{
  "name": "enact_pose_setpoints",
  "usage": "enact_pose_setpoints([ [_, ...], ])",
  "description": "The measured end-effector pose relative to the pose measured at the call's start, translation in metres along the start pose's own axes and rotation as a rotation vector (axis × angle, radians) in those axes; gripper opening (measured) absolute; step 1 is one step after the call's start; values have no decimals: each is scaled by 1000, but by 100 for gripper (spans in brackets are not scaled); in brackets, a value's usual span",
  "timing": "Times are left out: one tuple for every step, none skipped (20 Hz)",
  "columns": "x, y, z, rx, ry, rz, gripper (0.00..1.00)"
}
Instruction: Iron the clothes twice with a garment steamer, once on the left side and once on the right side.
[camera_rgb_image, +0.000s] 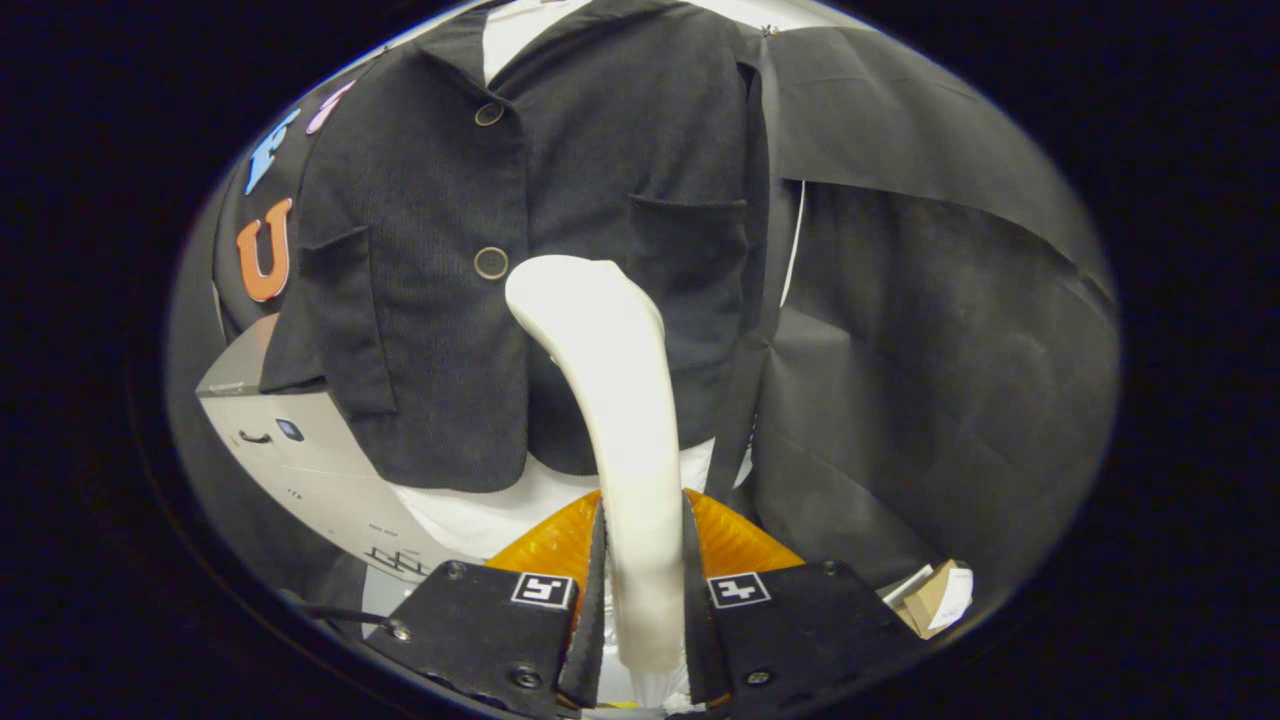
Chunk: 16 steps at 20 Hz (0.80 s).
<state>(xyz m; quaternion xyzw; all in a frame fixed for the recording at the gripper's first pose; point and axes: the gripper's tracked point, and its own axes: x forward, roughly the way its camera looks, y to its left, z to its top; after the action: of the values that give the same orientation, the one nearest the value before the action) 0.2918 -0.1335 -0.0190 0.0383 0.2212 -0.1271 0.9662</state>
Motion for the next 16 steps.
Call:
enact_pose_setpoints([
  [0, -1, 0, 1, 2, 8, 36],
  [-1, -2, 1, 9, 1, 16, 36],
  [-2, -2, 2, 18, -2, 27, 36],
  [-2, -2, 3, 21, -6, 37, 36],
  [-4, -2, 4, 26, -10, 48, 36],
  [-6, -4, 4, 26, -16, 59, 36],
  [-10, -4, 5, 25, -31, 73, 36],
  [-14, -4, 6, 15, -48, 83, 36],
  [-19, -4, 7, 14, -63, 94, 36],
  [-26, -2, 6, 11, -72, 109, 36],
  [-34, 0, 4, 12, -79, 123, 36],
  [-44, 3, 3, 10, -86, 135, 36],
  [-54, 5, -1, 8, -94, 142, 36],
  [-69, 9, -3, 8, -110, 146, 36],
  [-83, 11, -5, 8, -124, 147, 36],
  [-98, 12, -7, 4, -143, 145, 36],
])
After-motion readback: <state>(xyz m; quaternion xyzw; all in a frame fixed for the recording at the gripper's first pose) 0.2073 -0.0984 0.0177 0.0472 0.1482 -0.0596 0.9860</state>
